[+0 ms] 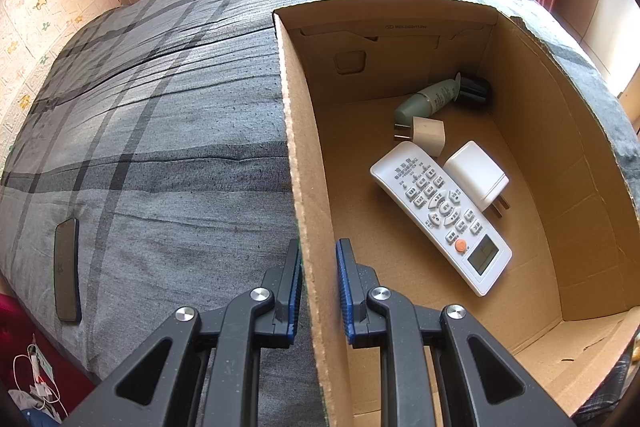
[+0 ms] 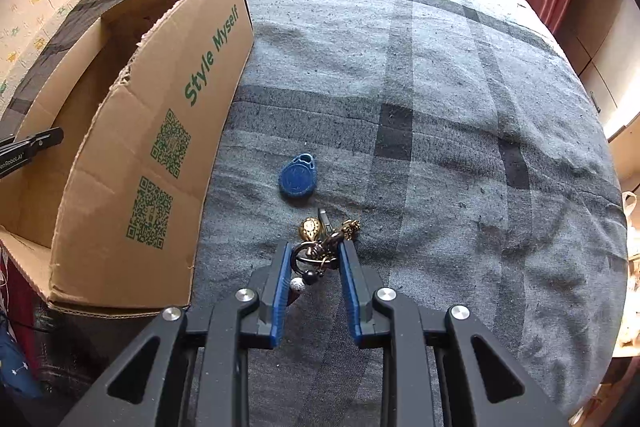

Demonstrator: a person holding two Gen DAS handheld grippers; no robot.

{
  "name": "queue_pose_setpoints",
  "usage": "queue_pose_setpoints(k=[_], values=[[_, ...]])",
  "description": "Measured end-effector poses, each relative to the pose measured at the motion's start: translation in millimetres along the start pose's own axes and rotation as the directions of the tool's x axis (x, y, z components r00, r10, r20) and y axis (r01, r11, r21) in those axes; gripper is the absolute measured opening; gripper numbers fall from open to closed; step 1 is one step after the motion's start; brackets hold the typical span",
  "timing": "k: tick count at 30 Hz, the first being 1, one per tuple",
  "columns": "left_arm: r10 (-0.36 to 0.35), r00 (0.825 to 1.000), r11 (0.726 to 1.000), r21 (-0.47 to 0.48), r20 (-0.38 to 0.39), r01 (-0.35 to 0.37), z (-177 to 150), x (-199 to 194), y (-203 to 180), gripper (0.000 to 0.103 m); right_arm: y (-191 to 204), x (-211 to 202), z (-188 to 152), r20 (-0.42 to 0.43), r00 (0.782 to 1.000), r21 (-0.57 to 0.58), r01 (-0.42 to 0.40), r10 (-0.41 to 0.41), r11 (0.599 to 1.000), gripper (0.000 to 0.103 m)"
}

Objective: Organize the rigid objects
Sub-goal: 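Grasp the bunch of keys with the right gripper and lift it, then carry the keys into the box and release them near the bottle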

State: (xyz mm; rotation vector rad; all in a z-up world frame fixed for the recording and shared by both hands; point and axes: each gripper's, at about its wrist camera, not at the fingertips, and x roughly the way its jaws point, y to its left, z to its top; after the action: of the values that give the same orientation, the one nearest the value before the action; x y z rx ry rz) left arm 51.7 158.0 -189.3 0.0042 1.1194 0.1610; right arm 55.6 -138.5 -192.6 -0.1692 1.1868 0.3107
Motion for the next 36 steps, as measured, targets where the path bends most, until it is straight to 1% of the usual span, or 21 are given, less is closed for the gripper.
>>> queue_pose_setpoints(k=[5,8,14,28,36], values=[[0.004,1.000,1.000,0.004,0.002,-0.004,0,0,0,0.019,2,-13,7,0.015,1.000,-0.031,0.012,-0.011,0.999,0.025],[0.004,1.000,1.000,0.006,0.002,-0.004,1,-1,-1,0.019,2,-16,10,0.027,1.000,-0.031,0.015,-0.014,0.999,0.025],[0.002,1.000,1.000,0.004,0.001,-0.002,0,0,-1,0.019,7,-35,19,0.068,0.998,-0.034,0.015,-0.013,0.999,0.025],[-0.001,1.000,1.000,0.003,0.000,0.001,0,0,0,0.019,20,-82,55,0.154,0.988,-0.080,0.026,-0.013,0.996,0.025],[0.002,1.000,1.000,0.007,0.000,-0.002,0,1,0,0.019,38,-98,80,0.195,0.981,-0.121,0.019,0.005,0.992,0.025]])
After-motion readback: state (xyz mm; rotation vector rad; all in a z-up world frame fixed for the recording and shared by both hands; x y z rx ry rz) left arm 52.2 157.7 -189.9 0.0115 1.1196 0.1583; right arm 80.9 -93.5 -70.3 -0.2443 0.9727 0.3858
